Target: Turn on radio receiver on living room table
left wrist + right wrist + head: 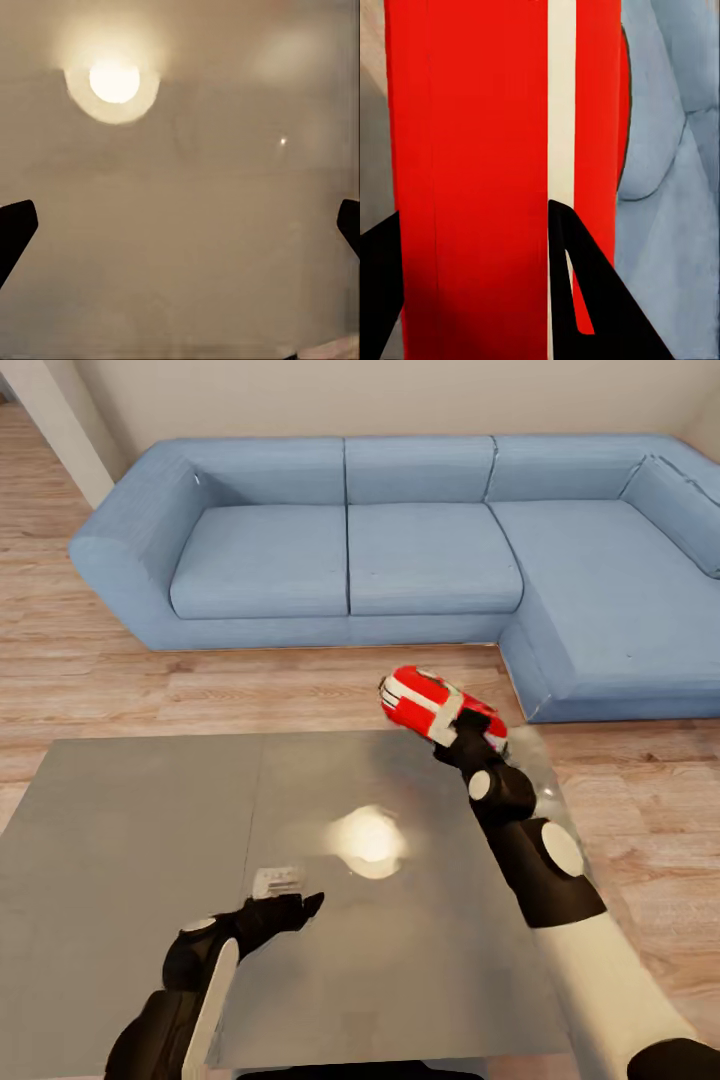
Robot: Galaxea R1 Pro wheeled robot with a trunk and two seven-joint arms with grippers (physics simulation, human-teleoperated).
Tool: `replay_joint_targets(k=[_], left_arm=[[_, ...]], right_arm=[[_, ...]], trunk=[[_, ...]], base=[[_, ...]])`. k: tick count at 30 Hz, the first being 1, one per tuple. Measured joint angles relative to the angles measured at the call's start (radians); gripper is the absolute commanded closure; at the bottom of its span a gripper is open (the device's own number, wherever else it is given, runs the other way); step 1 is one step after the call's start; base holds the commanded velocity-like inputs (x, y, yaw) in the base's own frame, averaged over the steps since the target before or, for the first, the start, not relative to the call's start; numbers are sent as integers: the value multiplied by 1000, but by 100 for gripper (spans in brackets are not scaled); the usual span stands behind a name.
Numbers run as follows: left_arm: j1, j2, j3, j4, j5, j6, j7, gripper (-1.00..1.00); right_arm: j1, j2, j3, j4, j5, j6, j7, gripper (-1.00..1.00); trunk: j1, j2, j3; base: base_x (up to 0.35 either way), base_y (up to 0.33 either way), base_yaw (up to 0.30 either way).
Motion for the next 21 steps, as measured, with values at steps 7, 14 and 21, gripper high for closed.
replay_joint_targets(k=[7, 14, 21], left_arm=[[-147, 0, 3, -15, 191, 220, 1, -100], [-303, 10, 3, -23, 395, 256, 2, -100], [-427, 53, 2, -20, 564, 256, 2, -100]], right_arm=[[274, -19, 67, 5, 103, -67, -433, 100], [400, -24, 192, 100, 294, -71, -853, 100], [405, -16, 233, 380, 303, -37, -1134, 100]], trunk=[[0, 0, 0], [0, 0, 0], [0, 0, 0]], base=[[0, 0, 0], [0, 0, 0], [0, 0, 0]])
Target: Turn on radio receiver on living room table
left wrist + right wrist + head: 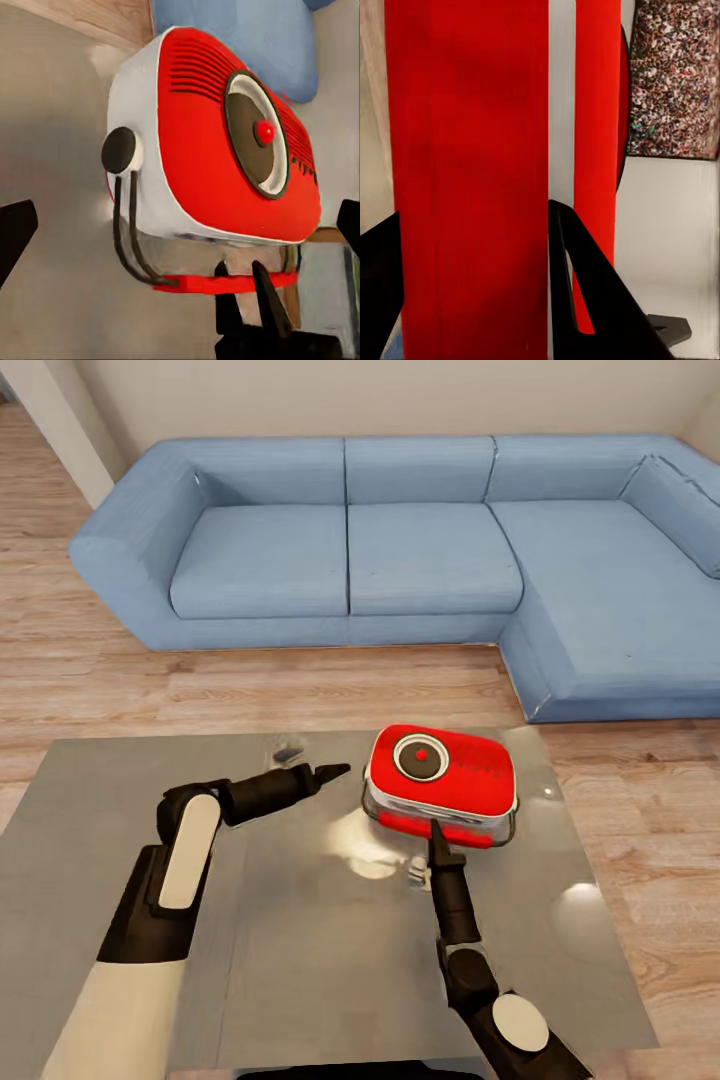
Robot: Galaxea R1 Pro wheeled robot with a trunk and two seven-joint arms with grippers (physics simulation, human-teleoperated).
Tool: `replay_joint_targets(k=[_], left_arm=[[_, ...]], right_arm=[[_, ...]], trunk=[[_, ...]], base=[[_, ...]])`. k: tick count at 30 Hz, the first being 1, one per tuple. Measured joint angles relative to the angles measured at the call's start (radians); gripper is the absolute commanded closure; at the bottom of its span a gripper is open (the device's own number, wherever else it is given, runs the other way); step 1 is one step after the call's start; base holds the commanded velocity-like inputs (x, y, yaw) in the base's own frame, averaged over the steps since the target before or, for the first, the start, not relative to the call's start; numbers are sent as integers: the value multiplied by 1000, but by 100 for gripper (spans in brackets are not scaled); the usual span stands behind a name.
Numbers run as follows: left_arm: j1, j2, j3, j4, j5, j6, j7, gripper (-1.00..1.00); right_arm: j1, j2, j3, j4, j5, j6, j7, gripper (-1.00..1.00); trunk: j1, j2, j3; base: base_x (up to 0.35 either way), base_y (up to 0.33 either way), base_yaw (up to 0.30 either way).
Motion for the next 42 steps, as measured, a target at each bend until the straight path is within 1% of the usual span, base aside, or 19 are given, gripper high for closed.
replay_joint_targets(k=[1, 3, 4, 5, 6, 8, 10, 12, 13, 15, 16, 18, 20, 21, 23, 27, 34, 35, 42], left_arm=[[-19, 11, 0, 1, 24, 0, 0, -100], [-44, 25, -1, 3, 50, 0, 0, -100], [-48, 28, -1, 3, 52, 0, 0, -100], [-55, 38, -2, 3, 55, 0, 1, -100], [-57, 48, -2, 3, 55, 0, 1, -100], [-60, 67, -5, 2, 56, 0, 1, -100], [-61, 84, -25, 1, 57, 0, 1, -100], [-61, 90, -53, 1, 56, 0, 2, -100], [-62, 93, -77, 1, 56, 0, 2, -100], [-62, 94, -100, 1, 55, 0, 2, -100], [-62, 94, -108, 1, 54, 0, 2, -100], [-62, 94, -114, 1, 54, 0, 2, -100], [-62, 92, -116, 2, 54, 0, 2, -100], [-62, 89, -135, 5, 55, 0, 4, -100], [-62, 87, -154, 8, 54, 0, 4, -100], [-62, 86, -165, 10, 55, 0, 5, -100], [-62, 83, -169, 10, 62, 0, 5, -100], [-62, 82, -169, 10, 64, 0, 5, 100], [-62, 82, -170, 10, 61, 0, 5, 100]], right_arm=[[0, -1, 7, 35, 2, -1, -43, 100], [0, -4, 31, 102, 4, -8, -114, 100], [0, -5, 39, 119, 5, -11, -130, 100], [0, -5, 60, 167, 3, -16, -169, 100], [0, -4, 75, 207, 8, -21, -190, 100], [0, -1, 82, 244, 0, -23, -217, 100], [0, 2, 91, 279, -1, -25, -238, 100], [0, 3, 93, 292, -3, -25, -244, 100], [0, 6, 96, 301, -4, -26, -246, 100], [0, 21, 103, 334, -3, -28, -251, 100], [1, 30, 120, 358, -2, -28, -253, 100], [0, 33, 146, 365, 0, -25, -253, 100], [0, 35, 157, 368, -2, -23, -253, 100], [0, 36, 166, 371, -6, -21, -253, 100], [0, 36, 168, 371, -6, -17, -253, 100], [-1, 37, 170, 371, -7, -11, -253, 100], [-3, 42, 171, 371, -10, 9, -253, 100], [-3, 42, 171, 371, -10, 10, -253, 100], [-3, 39, 170, 359, -12, 1, -255, 100]], trunk=[[0, 0, 0], [0, 0, 0], [0, 0, 0], [0, 0, 0], [0, 0, 0], [0, 0, 0], [0, 0, 0], [0, 0, 0], [0, 0, 0], [0, 0, 0], [0, 0, 0], [0, 0, 0], [0, 0, 0], [0, 0, 0], [0, 0, 0], [0, 0, 0], [0, 0, 0], [0, 0, 0], [0, 0, 0]], base=[[0, 0, 0], [0, 0, 0], [0, 0, 0], [0, 0, 0], [0, 0, 0], [0, 0, 0], [0, 0, 0], [0, 0, 0], [0, 0, 0], [0, 0, 0], [0, 0, 0], [0, 0, 0], [0, 0, 0], [0, 0, 0], [0, 0, 0], [0, 0, 0], [0, 0, 0], [0, 0, 0], [0, 0, 0]])
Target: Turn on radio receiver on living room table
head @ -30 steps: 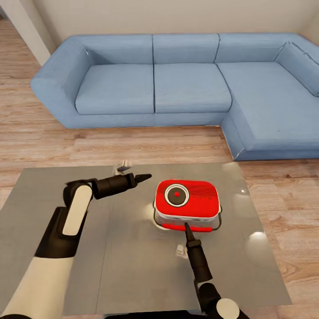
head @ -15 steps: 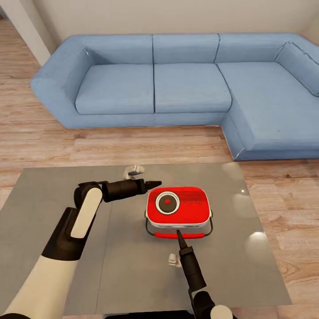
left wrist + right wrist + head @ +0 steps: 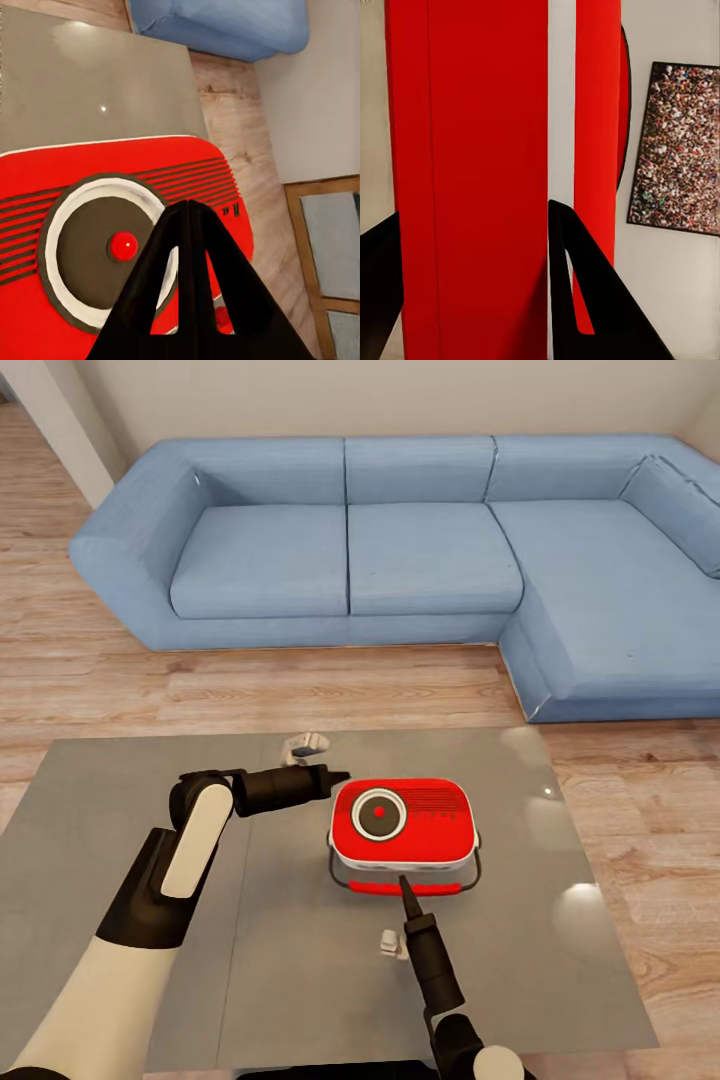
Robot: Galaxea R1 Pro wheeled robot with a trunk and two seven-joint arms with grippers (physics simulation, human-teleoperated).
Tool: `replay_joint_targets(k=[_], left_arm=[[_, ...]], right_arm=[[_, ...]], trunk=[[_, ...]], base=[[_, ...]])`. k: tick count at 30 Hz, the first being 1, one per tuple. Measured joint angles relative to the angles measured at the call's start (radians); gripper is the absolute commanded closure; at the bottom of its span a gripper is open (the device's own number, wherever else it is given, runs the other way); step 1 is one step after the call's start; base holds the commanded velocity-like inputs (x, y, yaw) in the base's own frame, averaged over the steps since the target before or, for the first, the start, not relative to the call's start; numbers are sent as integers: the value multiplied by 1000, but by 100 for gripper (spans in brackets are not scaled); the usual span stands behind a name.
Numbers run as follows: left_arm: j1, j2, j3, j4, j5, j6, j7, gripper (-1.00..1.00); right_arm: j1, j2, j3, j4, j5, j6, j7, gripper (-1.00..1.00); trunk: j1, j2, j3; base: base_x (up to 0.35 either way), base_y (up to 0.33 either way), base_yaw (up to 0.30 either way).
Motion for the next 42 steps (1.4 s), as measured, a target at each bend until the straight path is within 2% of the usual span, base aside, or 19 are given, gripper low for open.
replay_joint_targets(k=[6, 13, 14, 22, 24, 25, 28, 35, 40, 42], left_arm=[[0, -2, 0, 1, 4, 0, 0, 100], [0, -4, 5, 3, 8, 0, 0, 100], [0, -15, 2, 3, 9, 0, 0, 100], [0, -44, -5, 18, 10, 0, 1, 100], [0, -53, -22, 29, 10, 0, 2, 100], [0, -58, -43, 38, 11, 0, 2, 100], [0, -60, -57, 43, 11, 0, 2, 100], [0, -60, -66, 66, 11, 0, 2, 100], [0, -60, -66, 71, 11, 0, 2, 100], [0, -59, -66, 71, 13, 0, 2, 100]], right_arm=[[0, -4, -1, -2, -1, -23, -2, 100], [0, 4, 5, -2, 10, -25, 3, 100], [0, 6, 5, -2, 7, -20, 5, 100], [0, 8, 0, 7, 8, -12, -3, 100], [0, 6, 0, 8, 9, 8, -6, 100], [0, 2, 1, 9, 11, 48, -9, 100], [0, 0, 4, 10, 12, 81, -10, 100], [0, -2, -2, 12, 12, 108, -1, 100], [0, 2, 5, 11, 14, 165, -5, 100], [0, 4, 5, 11, 36, 177, -4, 100]], trunk=[[0, 0, 0], [0, 0, 0], [0, 0, 0], [0, 0, 0], [0, 0, 0], [0, 0, 0], [0, 0, 0], [0, 0, 0], [0, 0, 0], [0, 0, 0]], base=[[0, 0, 0], [0, 0, 0], [0, 0, 0], [0, 0, 0], [0, 0, 0], [0, 0, 0], [0, 0, 0], [0, 0, 0], [0, 0, 0], [0, 0, 0]])
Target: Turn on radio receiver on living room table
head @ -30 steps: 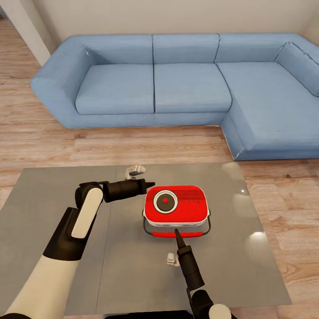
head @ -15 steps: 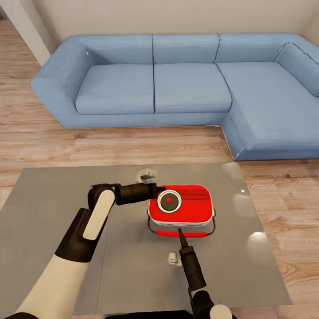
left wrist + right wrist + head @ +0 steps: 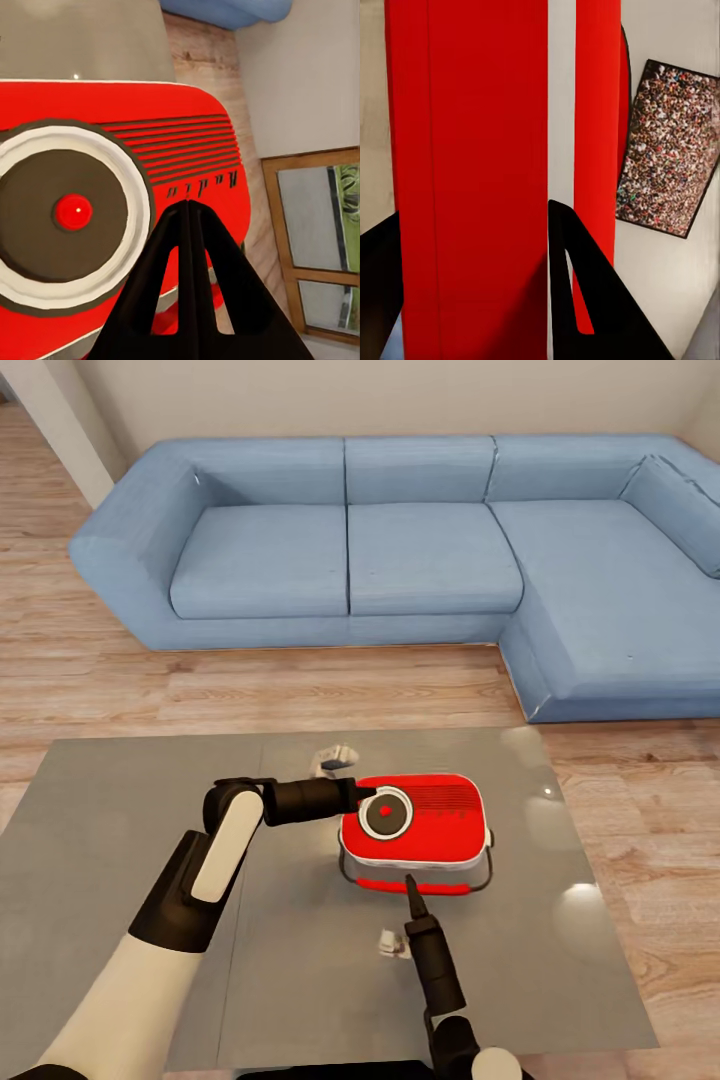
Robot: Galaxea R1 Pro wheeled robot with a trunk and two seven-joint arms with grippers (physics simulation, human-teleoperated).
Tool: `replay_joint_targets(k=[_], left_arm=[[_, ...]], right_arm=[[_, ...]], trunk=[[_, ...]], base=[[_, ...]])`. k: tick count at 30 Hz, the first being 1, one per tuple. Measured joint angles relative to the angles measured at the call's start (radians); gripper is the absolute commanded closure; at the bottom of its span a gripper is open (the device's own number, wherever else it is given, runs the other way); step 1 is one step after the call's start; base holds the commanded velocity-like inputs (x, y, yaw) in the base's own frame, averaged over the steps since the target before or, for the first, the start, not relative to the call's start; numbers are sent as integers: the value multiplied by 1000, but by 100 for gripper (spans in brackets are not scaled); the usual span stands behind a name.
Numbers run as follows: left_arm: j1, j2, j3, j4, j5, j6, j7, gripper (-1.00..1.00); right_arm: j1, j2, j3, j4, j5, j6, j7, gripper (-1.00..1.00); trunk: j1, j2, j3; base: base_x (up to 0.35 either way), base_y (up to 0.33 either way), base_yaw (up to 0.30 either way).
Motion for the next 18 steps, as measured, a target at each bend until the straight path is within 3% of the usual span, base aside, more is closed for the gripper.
replay_joint_targets(k=[3, 7, 14, 18], left_arm=[[0, -1, 1, -1, 6, 0, 0, 100], [0, -1, 0, -3, 41, 0, 0, 100], [0, 6, 8, -3, 49, 0, 0, 100], [0, 15, 63, 1, 91, 0, 0, 100]], right_arm=[[0, 2, -3, 0, 11, 3, 3, 100], [0, 3, -4, -1, 17, 21, 5, 100], [0, 0, -14, 0, 14, 33, 6, 100], [0, -2, -17, 0, 9, 27, -6, 100]], trunk=[[0, 0, 0], [0, 0, 0], [0, 0, 0], [0, 0, 0]], base=[[0, 0, 0], [0, 0, 0], [0, 0, 0], [0, 0, 0]])
